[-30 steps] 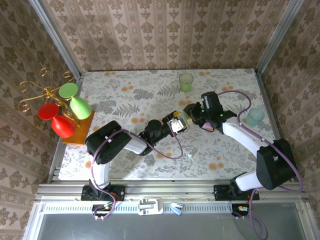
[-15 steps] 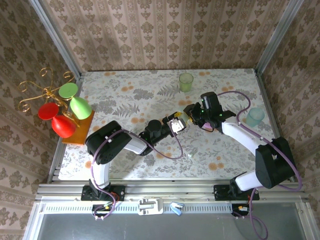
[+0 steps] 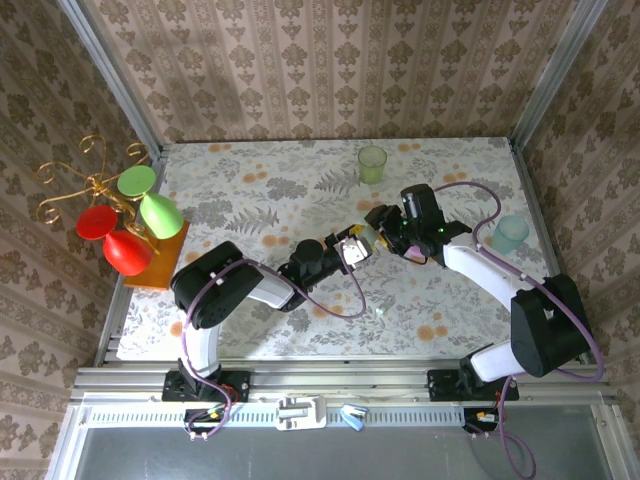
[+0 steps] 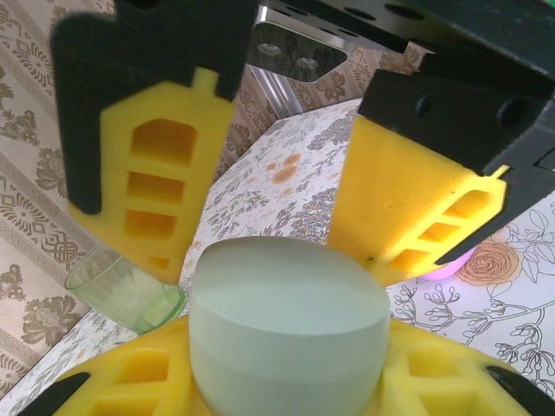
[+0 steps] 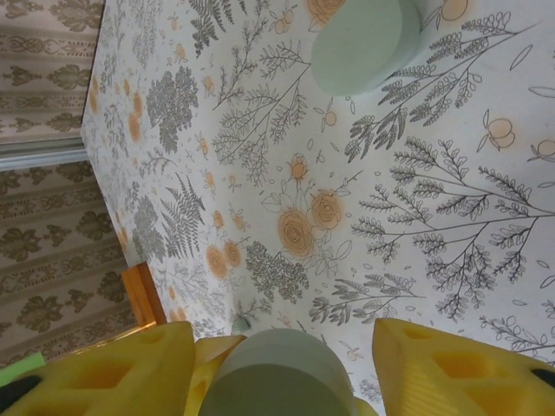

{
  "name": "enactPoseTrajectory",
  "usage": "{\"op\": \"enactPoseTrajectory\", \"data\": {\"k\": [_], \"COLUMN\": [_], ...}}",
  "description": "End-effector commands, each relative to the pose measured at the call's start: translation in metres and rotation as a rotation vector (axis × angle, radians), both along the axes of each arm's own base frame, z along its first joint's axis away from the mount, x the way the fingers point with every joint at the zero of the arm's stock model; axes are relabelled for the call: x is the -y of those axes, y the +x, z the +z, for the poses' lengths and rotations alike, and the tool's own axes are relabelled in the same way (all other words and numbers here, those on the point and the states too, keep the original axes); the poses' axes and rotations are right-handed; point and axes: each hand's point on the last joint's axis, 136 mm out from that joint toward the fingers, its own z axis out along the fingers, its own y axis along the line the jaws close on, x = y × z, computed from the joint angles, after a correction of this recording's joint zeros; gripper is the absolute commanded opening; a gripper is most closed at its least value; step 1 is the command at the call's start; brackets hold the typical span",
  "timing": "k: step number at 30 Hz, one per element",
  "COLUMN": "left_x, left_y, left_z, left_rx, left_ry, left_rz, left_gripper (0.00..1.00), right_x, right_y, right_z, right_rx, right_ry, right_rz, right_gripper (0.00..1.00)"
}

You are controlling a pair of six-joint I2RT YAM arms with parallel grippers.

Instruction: Insert the wireless bluetooth earbuds into the charging case

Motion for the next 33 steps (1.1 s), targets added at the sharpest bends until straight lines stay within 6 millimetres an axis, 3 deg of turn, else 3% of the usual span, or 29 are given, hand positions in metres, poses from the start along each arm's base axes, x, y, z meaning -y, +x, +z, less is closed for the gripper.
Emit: {"op": "enactPoseTrajectory", "data": {"k": [1,7,11,18,24,33], "left_x": [-0.002,-0.018,-0.033,-0.065,-0.082,-0.087], "left_y": [-0.004,-0.009,-0.019,-0.032,-0.05,-0.077], "left_z": [0.016,0.019,0.028,0.056,0.082,0.101], "left_rx": [-0.014,-0.137,-0.252,-0.398,-0.455,-0.506], "left_ry": [-0.068,-0.136,-0.191,-0.272,-0.3,-0.29], "left_rz": [-0.024,-0.1,-0.219,-0.394,-0.517,-0.65], "left_gripper": [0.29,0.3,0.31,0.3,0.3,0.3], "right_x": [0.012,0.044,0.052,0.017,-0.009,-0.05], "right_y": [-0.002,-0.008,-0.018,-0.058,-0.086,-0.091], "right_z": [0.017,0.048,0.071,0.089,0.096,0.117], "right_rx": [0.063,0.24,0.436,0.783,0.972,1.134], "right_ry": [-0.064,-0.192,-0.345,-0.511,-0.576,-0.558], "right_rz": [-0.005,-0.02,0.114,0.563,0.808,0.959], "right_gripper": [0.67,0.76,0.76,0.85,0.92,0.94]}}
